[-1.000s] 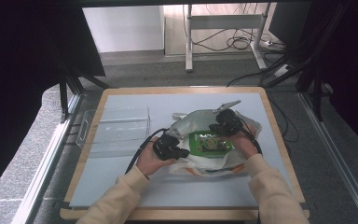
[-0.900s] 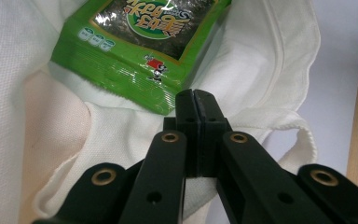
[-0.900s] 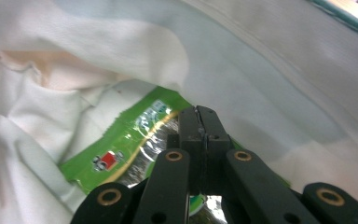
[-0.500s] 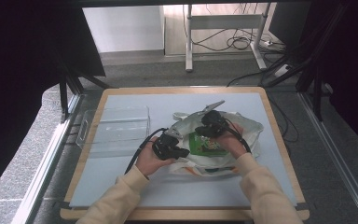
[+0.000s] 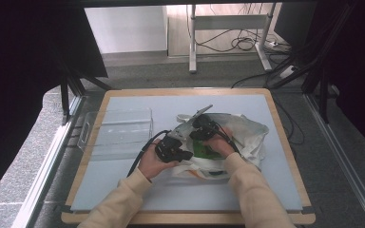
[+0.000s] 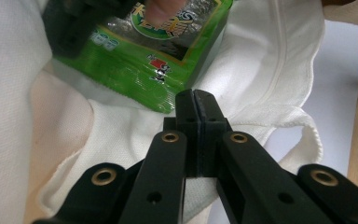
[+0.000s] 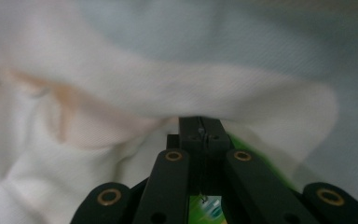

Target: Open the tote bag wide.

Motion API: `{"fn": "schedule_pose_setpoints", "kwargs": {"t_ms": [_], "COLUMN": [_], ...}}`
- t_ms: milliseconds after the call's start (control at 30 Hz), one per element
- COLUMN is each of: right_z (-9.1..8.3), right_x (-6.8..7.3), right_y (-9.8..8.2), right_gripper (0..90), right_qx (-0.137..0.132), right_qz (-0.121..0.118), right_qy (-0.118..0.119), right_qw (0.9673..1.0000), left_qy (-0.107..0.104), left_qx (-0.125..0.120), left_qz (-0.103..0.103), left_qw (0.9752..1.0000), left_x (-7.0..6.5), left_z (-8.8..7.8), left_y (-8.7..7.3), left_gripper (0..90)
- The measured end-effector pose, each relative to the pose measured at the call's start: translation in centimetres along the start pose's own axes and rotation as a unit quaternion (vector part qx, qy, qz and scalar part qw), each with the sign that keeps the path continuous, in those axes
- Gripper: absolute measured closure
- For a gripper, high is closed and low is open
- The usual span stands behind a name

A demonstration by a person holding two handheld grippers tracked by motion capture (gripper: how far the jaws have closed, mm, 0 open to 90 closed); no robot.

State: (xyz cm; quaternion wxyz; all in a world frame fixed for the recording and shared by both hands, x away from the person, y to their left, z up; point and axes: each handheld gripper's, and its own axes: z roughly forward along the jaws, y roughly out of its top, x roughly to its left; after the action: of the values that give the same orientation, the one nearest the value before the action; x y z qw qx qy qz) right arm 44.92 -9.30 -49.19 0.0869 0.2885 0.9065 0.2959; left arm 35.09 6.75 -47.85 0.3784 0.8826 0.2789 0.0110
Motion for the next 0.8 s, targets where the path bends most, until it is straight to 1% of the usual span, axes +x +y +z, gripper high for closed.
{"fn": "schedule_pose_setpoints", "kwargs": {"t_ms": [133, 300, 467, 567, 800], "right_z": [0.3, 0.8, 1.0, 1.0, 1.0], "right_x": [-0.8, -1.6, -1.9, -2.1, -2.6], "right_y": [0.4, 0.8, 0.8, 0.8, 0.8], "right_gripper": [89.2, 89.3, 89.2, 89.2, 89.3], "right_qx": [-0.002, 0.0, 0.002, 0.002, -0.002], "right_qz": [0.006, 0.01, 0.007, 0.011, 0.017], "right_qy": [-0.009, -0.01, -0.006, -0.004, -0.008], "right_qw": [0.9999, 0.9999, 1.0, 0.9999, 0.9998], "left_qy": [0.0, -0.001, -0.002, -0.001, -0.002], "left_qx": [-0.001, 0.002, 0.001, 0.001, 0.005], "left_qz": [-0.001, -0.007, -0.009, -0.008, -0.008], "left_qw": [1.0, 1.0, 1.0, 1.0, 1.0], "left_x": [0.0, 0.2, 0.1, 0.1, 0.0], "left_z": [0.0, 0.2, 0.2, 0.3, 0.4], "left_y": [0.0, -0.1, -0.2, -0.2, -0.2], "left_gripper": [89.8, 89.8, 89.8, 89.8, 89.8]}}
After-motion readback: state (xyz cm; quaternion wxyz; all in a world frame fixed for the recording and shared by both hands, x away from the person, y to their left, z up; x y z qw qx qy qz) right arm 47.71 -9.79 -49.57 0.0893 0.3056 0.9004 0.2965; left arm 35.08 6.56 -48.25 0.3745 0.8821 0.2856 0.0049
